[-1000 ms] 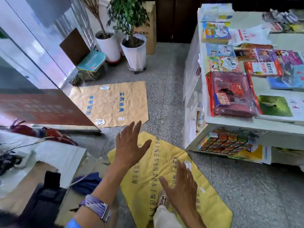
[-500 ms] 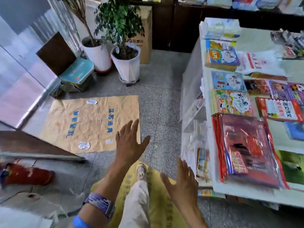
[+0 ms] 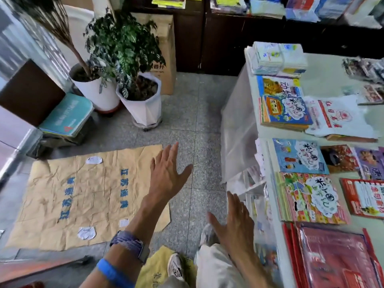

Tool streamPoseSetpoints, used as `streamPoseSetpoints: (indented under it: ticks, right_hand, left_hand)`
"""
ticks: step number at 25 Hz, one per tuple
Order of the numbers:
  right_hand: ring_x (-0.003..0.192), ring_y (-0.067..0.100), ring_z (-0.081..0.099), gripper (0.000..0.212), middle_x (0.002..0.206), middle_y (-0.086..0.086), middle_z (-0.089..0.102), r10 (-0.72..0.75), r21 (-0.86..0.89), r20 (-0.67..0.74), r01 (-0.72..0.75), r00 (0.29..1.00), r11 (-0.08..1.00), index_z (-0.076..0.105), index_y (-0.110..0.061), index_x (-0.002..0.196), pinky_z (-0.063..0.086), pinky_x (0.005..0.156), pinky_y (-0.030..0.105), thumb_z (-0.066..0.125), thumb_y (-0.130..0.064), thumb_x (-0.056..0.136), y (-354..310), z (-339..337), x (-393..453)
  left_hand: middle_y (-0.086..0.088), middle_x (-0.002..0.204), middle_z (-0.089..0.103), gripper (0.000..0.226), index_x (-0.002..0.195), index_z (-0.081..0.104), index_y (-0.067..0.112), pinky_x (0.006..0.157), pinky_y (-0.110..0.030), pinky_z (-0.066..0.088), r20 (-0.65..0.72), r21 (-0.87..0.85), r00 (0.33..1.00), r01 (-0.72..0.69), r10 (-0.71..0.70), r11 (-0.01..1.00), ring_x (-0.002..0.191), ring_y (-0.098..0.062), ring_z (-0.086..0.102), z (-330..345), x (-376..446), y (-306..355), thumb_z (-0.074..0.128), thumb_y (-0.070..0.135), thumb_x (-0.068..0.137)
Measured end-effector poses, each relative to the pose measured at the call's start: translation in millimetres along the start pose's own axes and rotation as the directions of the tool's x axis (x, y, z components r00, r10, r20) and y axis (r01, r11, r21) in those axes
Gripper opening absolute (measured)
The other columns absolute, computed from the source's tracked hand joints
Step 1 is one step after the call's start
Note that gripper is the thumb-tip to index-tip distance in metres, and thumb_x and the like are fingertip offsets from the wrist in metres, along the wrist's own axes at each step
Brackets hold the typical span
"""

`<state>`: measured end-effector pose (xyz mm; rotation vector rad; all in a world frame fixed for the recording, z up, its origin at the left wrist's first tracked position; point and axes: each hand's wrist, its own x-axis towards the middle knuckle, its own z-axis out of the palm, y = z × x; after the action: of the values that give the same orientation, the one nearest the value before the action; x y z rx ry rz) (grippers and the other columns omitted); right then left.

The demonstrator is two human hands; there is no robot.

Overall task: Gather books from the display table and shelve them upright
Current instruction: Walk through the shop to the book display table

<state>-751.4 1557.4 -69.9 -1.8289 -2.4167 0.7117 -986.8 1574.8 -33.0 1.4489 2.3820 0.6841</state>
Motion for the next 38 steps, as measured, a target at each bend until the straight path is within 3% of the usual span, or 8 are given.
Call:
streamPoseSetpoints:
  ticks: [3, 7, 14, 18, 20, 24, 31, 38]
  right_hand:
    - [0.146, 0.030, 0.037, 0.099, 0.162, 0.011, 0.035, -0.017, 0.021, 0.014, 0.017, 1.000, 1.000, 0.026, -0.019, 0.158, 0.040, 0.111, 0.046, 0.029, -0.081, 0.081, -13, -5, 96]
    - [0.149, 0.029, 0.030, 0.096, 0.166, 0.007, 0.026, -0.051, 0.010, 0.059, 0.050, 0.997, 0.999, 0.020, -0.021, 0.160, 0.036, 0.114, 0.047, 0.037, -0.080, 0.086, -18, -29, 230]
    - [0.151, 0.029, 0.027, 0.107, 0.168, 0.005, 0.022, -0.071, 0.029, 0.075, 0.069, 0.995, 0.997, 0.018, -0.023, 0.160, 0.035, 0.116, 0.050, 0.021, -0.089, 0.076, -32, -106, 441]
    - [0.147, 0.033, 0.033, 0.099, 0.165, 0.010, 0.028, -0.061, 0.043, 0.060, 0.058, 0.996, 0.997, 0.025, -0.020, 0.158, 0.039, 0.111, 0.052, 0.035, -0.084, 0.083, -51, -121, 550]
    - [0.146, 0.033, 0.037, 0.103, 0.163, 0.010, 0.032, -0.058, 0.030, 0.054, 0.056, 0.997, 0.998, 0.028, -0.020, 0.157, 0.043, 0.108, 0.053, 0.028, -0.087, 0.079, -63, -122, 603]
    - [0.151, 0.029, 0.025, 0.104, 0.167, 0.004, 0.022, 0.006, 0.032, 0.056, -0.008, 0.998, 0.999, 0.016, -0.027, 0.159, 0.034, 0.113, 0.053, 0.023, -0.090, 0.077, -94, -131, 719]
    - [0.151, 0.026, 0.025, 0.103, 0.168, 0.000, 0.022, 0.097, 0.082, 0.022, -0.098, 0.995, 0.992, 0.013, -0.029, 0.159, 0.033, 0.116, 0.052, 0.033, -0.089, 0.077, -138, -177, 882]
    - [0.151, 0.026, 0.024, 0.101, 0.169, 0.003, 0.019, 0.157, 0.187, 0.057, -0.165, 0.986, 0.968, 0.013, -0.026, 0.160, 0.027, 0.121, 0.044, 0.049, -0.078, 0.082, -133, -213, 1068]
  left_hand:
    - [-0.012, 0.156, 0.041, 0.083, 0.155, 0.027, 0.018, 0.112, -0.055, 0.033, -0.001, 0.036, 1.000, 0.007, -0.007, 0.999, 0.142, -0.033, 0.039, 9, 94, 0, 0.053, 0.059, 0.088]
    - [-0.007, 0.160, 0.033, 0.085, 0.157, 0.019, 0.020, 0.113, -0.059, 0.027, 0.024, 0.081, 0.998, 0.062, -0.065, 0.995, 0.144, -0.030, 0.033, 18, 221, 13, 0.055, 0.057, 0.090]
    - [-0.009, 0.157, 0.037, 0.086, 0.158, 0.019, 0.016, 0.115, -0.050, 0.030, -0.014, 0.038, 0.998, 0.067, -0.067, 0.997, 0.142, -0.032, 0.037, 21, 419, 54, 0.060, 0.048, 0.090]
    - [-0.009, 0.159, 0.035, 0.086, 0.158, 0.019, 0.016, 0.117, -0.053, 0.024, -0.031, -0.015, 0.996, 0.080, -0.080, 0.997, 0.143, -0.032, 0.034, 32, 541, 65, 0.061, 0.046, 0.089]
    - [-0.010, 0.159, 0.035, 0.087, 0.158, 0.017, 0.017, 0.119, -0.054, 0.021, -0.021, -0.021, 0.998, 0.060, -0.060, 0.998, 0.144, -0.033, 0.033, 40, 604, 67, 0.061, 0.046, 0.089]
    - [-0.009, 0.163, 0.027, 0.087, 0.159, 0.006, 0.024, 0.123, -0.049, 0.010, 0.056, -0.052, 0.995, 0.079, -0.076, 0.995, 0.150, -0.030, 0.022, 52, 737, 61, 0.054, 0.052, 0.091]
    - [-0.010, 0.165, 0.024, 0.087, 0.159, 0.012, 0.021, 0.124, -0.050, 0.014, 0.115, -0.109, 0.992, -0.035, 0.048, 0.993, 0.152, -0.027, 0.020, 59, 935, 85, 0.057, 0.052, 0.090]
    - [-0.009, 0.164, 0.025, 0.084, 0.159, 0.016, 0.022, 0.122, -0.046, 0.017, 0.170, -0.064, 0.980, -0.097, 0.106, 0.993, 0.151, -0.026, 0.022, 93, 1119, 128, 0.061, 0.046, 0.091]
